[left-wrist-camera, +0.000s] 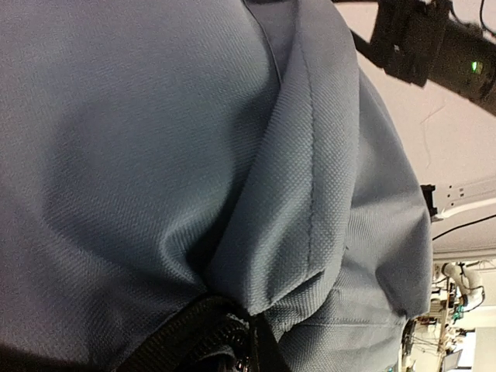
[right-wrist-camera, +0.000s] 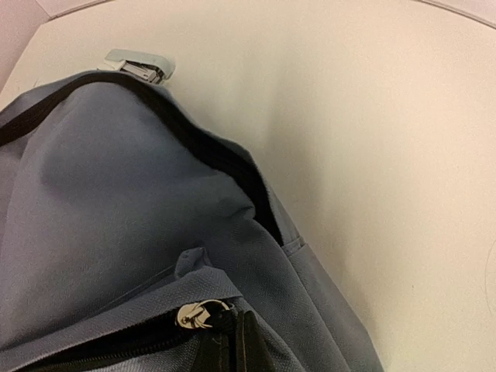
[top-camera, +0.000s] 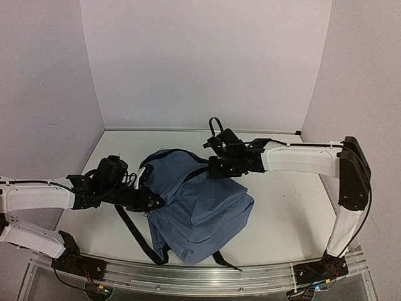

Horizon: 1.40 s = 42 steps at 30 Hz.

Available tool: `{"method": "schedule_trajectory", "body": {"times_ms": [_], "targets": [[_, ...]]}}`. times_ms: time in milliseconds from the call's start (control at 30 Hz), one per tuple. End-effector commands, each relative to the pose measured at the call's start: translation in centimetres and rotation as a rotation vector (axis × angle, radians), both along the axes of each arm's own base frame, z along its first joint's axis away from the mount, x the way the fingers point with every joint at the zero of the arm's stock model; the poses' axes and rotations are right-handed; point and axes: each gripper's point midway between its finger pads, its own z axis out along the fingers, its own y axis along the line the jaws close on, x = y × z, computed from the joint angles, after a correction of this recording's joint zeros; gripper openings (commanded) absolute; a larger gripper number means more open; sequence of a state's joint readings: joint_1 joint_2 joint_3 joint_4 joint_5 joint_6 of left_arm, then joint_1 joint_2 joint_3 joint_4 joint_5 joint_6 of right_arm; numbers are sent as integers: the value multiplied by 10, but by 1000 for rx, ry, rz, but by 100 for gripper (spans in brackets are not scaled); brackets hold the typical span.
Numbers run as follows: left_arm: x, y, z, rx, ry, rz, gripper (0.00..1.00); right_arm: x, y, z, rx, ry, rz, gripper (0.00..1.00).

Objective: Pack the student bag
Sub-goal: Unzip the student bag at the center of the board, then adjust the student bag at the center of the board.

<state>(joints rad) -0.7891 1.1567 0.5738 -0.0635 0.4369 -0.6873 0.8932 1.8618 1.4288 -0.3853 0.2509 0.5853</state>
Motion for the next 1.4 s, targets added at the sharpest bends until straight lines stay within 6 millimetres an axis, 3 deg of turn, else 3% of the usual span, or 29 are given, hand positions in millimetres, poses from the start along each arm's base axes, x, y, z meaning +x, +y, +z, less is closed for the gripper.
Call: {"method": "schedule_trajectory", "body": {"times_ms": [0,67,167,200,300,367,433,533,633,767,933,1100,1367], "targets": [[-59,-32,5,18,27,-286,0,63,-13,21,-59,-174,-126,0],[-69,-43,10,25,28,-333,0,68,-3,18,-57,-171,-97,0],[-80,-57,15,41,24,-375,0,67,3,31,-23,-177,-78,1],[-81,-59,17,44,22,-374,1,65,1,36,-13,-179,-80,6],[-73,-55,33,45,-21,-319,18,50,-13,61,36,-190,-87,34],[-63,-47,45,74,-65,-255,35,34,-29,82,79,-197,-102,52],[-55,-38,59,106,-110,-210,48,18,-49,89,93,-184,-134,68],[-36,-24,79,157,-171,-128,69,-6,-78,84,94,-137,-190,78],[-12,-17,95,167,-192,-63,78,-27,-92,73,128,-70,-211,81],[20,-18,103,199,-223,-17,86,-50,-92,49,190,43,-203,80],[53,-33,92,271,-233,1,89,-64,-83,20,228,147,-179,75],[67,-55,84,248,-204,-35,91,-70,-70,8,302,189,-147,72],[87,-58,55,282,-126,-26,90,-69,-58,-10,319,220,-124,63]]}}
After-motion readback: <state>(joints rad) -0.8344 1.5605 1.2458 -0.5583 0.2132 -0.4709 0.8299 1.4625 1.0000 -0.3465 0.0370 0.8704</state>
